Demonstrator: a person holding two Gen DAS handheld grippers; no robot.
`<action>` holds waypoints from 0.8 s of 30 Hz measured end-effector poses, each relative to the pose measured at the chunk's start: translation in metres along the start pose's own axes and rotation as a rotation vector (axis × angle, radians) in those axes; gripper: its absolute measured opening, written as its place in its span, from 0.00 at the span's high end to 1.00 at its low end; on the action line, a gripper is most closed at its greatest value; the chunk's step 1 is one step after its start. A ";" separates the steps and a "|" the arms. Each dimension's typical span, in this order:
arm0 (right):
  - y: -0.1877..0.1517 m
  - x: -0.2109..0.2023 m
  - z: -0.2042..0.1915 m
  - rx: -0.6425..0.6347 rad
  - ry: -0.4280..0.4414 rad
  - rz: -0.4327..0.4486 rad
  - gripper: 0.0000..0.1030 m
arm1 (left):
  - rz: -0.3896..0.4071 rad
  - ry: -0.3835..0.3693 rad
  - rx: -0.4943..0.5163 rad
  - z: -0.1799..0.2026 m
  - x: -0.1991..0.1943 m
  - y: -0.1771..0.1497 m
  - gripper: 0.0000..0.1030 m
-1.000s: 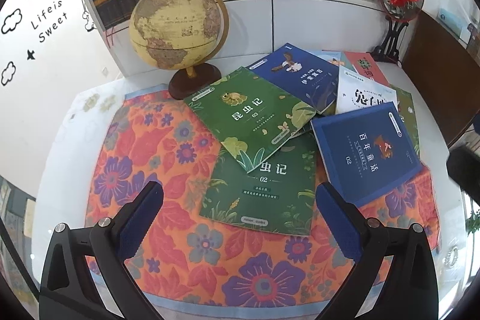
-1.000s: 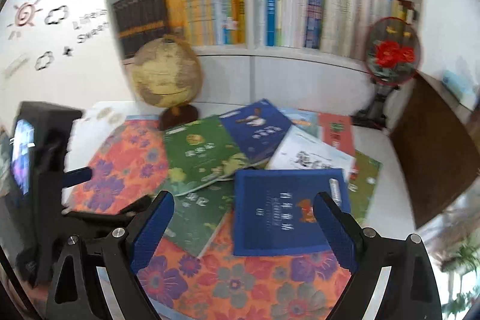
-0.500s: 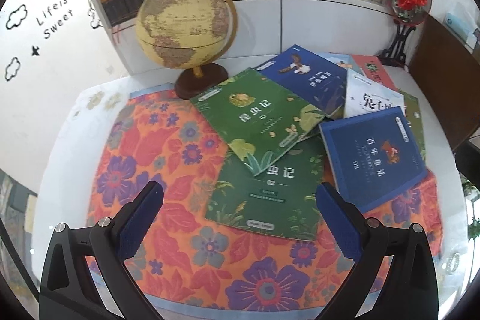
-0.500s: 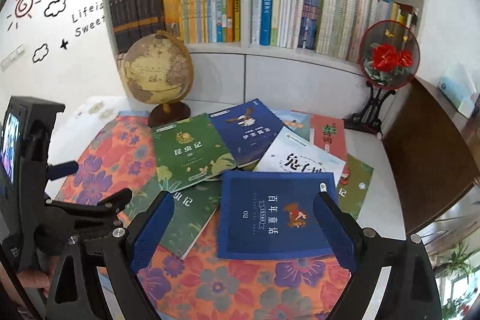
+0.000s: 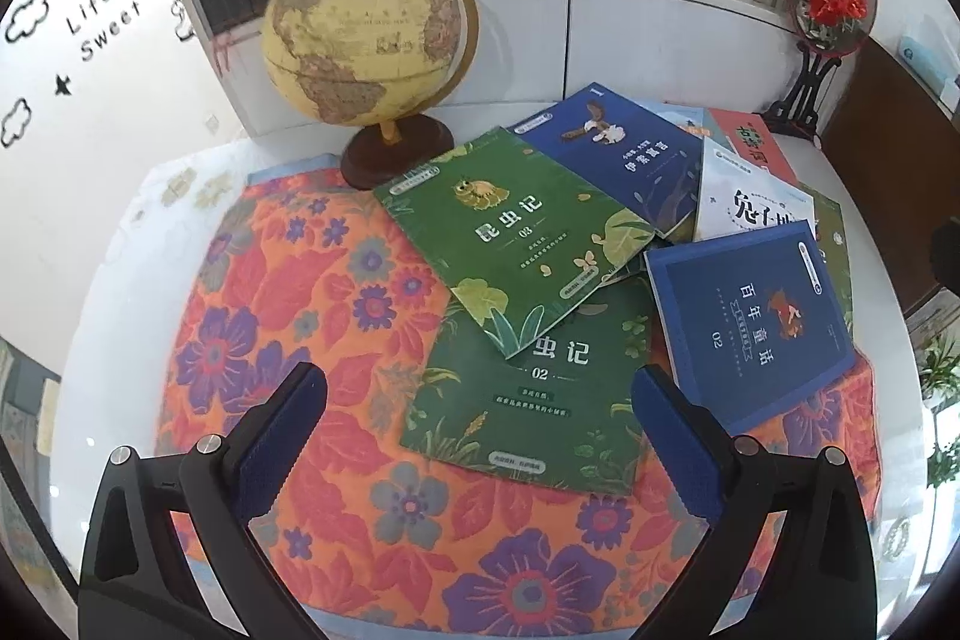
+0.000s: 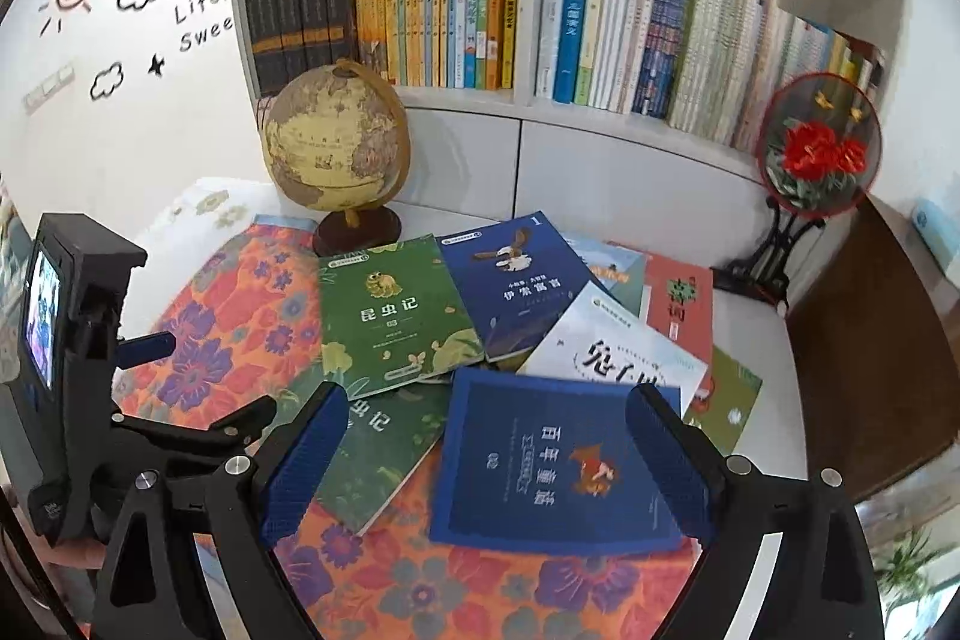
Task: Organize books
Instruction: 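Close both grippers side by side on the green caterpillar-cover book's edge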
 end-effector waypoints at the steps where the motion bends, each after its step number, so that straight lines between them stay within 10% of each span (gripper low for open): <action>1: 0.003 0.007 0.002 -0.002 0.011 -0.008 0.10 | -0.008 -0.008 -0.003 0.000 0.006 0.001 0.02; 17: 0.028 0.208 0.045 0.159 0.231 -0.140 0.11 | -0.108 -0.193 -0.231 -0.012 0.141 0.030 0.04; 24: 0.039 0.272 0.039 0.219 0.338 -0.223 0.30 | -0.174 -0.187 -0.251 -0.008 0.173 0.033 0.14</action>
Point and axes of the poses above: each gripper's, at about its wrist camera, not at the fingertips, and x roughly the way its jaws point, z to its right, y to its top, the point moved 6 cm from there along x, roughly the way its jaws point, and after that the axes turned 7 degrees about y, right-handed, at the moved point
